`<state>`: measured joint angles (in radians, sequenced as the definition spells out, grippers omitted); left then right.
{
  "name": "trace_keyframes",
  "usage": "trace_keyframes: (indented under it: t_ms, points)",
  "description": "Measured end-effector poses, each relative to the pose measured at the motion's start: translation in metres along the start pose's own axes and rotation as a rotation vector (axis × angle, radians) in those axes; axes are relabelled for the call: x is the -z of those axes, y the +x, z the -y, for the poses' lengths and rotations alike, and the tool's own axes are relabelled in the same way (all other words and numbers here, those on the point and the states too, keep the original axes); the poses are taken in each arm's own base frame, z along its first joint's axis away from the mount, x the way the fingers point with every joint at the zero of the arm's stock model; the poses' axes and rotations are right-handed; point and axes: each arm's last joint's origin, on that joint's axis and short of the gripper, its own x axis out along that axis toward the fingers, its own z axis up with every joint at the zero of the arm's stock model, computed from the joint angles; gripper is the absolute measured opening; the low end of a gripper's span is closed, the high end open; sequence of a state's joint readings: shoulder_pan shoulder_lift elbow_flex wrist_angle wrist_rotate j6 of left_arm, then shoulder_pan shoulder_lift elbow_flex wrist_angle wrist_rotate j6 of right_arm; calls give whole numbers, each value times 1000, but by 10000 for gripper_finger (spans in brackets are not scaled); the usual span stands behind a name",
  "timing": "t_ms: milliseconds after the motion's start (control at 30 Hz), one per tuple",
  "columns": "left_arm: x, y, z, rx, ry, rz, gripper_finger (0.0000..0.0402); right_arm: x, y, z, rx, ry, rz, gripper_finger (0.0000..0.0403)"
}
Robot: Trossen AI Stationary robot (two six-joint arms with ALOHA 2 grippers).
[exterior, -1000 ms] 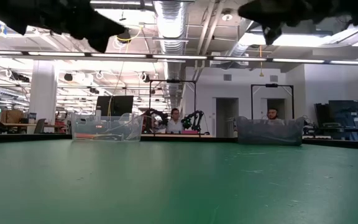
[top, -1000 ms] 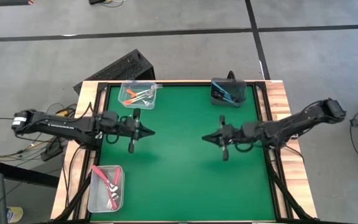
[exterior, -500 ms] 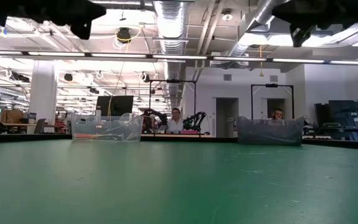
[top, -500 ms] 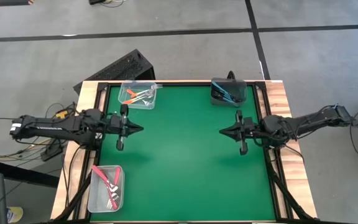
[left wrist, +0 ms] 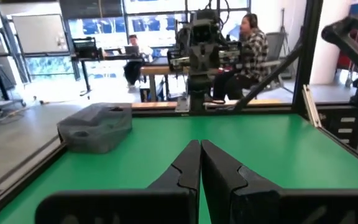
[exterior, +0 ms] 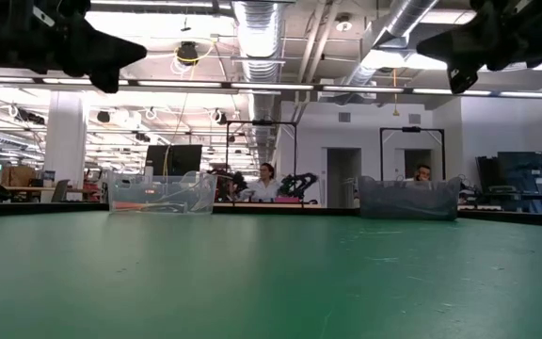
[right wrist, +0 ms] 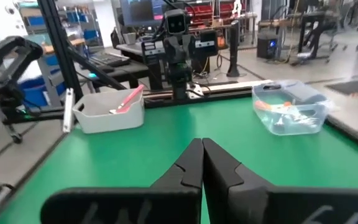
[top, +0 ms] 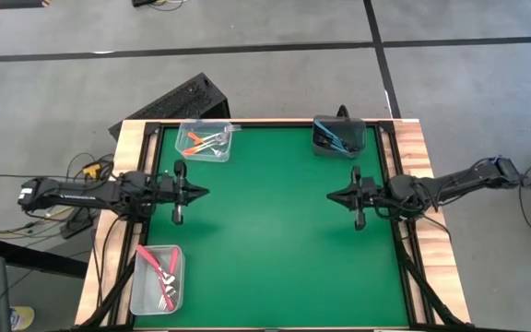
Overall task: Sort silverware by color (type)
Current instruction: Return to Home Position
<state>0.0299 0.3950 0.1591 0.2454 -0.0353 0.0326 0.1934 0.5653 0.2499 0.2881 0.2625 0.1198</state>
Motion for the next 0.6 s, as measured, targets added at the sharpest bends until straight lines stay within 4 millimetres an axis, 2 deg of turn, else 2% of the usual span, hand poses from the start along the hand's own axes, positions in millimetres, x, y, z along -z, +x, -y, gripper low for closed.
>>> trace_keyframes:
  t_ms: [100,333,467,600]
  points:
    - [3,-8,-1,-39,0,9,0,4,-3,4,16,-45,9,21]
    - [-1,-30,-3,-67,-2,71,0,8,-13,13,53,-21,73,21]
    - [4,-39,-3,-59,-41,43,0,21,-16,15,48,37,102,22]
    - [9,-37,-2,-40,-59,-3,0,45,-18,19,76,106,83,22]
